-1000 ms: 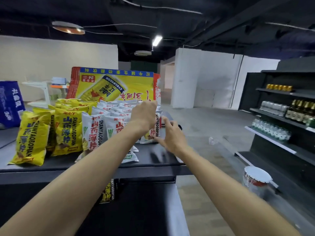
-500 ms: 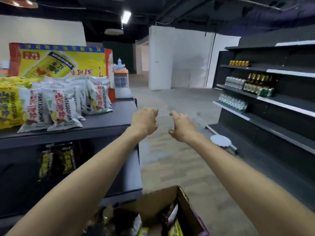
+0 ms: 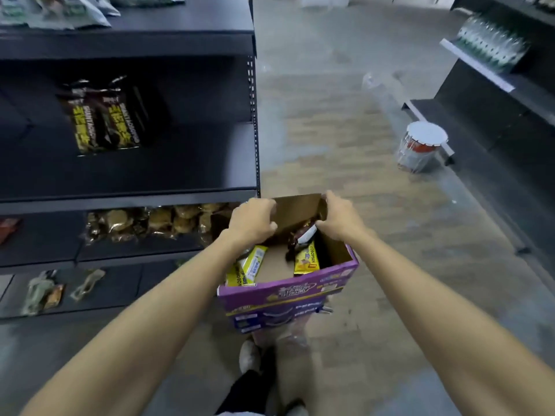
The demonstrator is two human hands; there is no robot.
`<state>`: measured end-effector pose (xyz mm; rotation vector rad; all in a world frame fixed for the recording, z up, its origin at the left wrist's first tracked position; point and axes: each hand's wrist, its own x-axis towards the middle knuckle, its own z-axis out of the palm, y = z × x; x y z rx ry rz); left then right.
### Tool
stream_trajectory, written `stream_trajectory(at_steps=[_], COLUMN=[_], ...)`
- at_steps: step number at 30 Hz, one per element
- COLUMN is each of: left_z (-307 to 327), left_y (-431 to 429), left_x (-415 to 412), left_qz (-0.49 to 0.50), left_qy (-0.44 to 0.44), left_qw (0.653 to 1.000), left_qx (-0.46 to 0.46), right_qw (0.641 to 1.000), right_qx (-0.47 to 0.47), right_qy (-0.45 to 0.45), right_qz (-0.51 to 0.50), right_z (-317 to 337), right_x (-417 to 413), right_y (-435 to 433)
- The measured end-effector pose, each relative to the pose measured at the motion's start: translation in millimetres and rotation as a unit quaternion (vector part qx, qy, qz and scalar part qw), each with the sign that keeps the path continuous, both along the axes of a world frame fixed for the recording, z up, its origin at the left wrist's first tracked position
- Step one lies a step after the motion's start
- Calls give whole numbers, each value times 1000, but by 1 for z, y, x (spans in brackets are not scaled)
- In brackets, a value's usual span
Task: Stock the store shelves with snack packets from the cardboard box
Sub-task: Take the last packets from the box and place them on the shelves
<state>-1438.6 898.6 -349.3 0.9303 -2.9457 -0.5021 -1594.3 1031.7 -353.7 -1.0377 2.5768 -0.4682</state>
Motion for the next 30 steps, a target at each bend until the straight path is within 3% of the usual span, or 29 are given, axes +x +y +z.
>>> stream_trajectory(at_steps=[7, 12, 18, 30], left_z=[-81, -145, -185, -238], left_y=[-41, -52, -53, -79], left_x=[31, 29, 19, -26], left_qz=[125, 168, 174, 217], left_qy=[-39, -145, -248, -258], left_qw=[988, 965, 943, 933], left_qx=[80, 140, 134, 124], right_qw=[993, 983, 971, 955], right_qx=[102, 159, 204, 258], right_qy=[-52, -89, -123, -66], right_qz=[-12, -28, -15, 129], right_z=[-73, -114, -157, -234], right_x=[0, -3, -20, -49], right_y=[-13, -27, -47, -90])
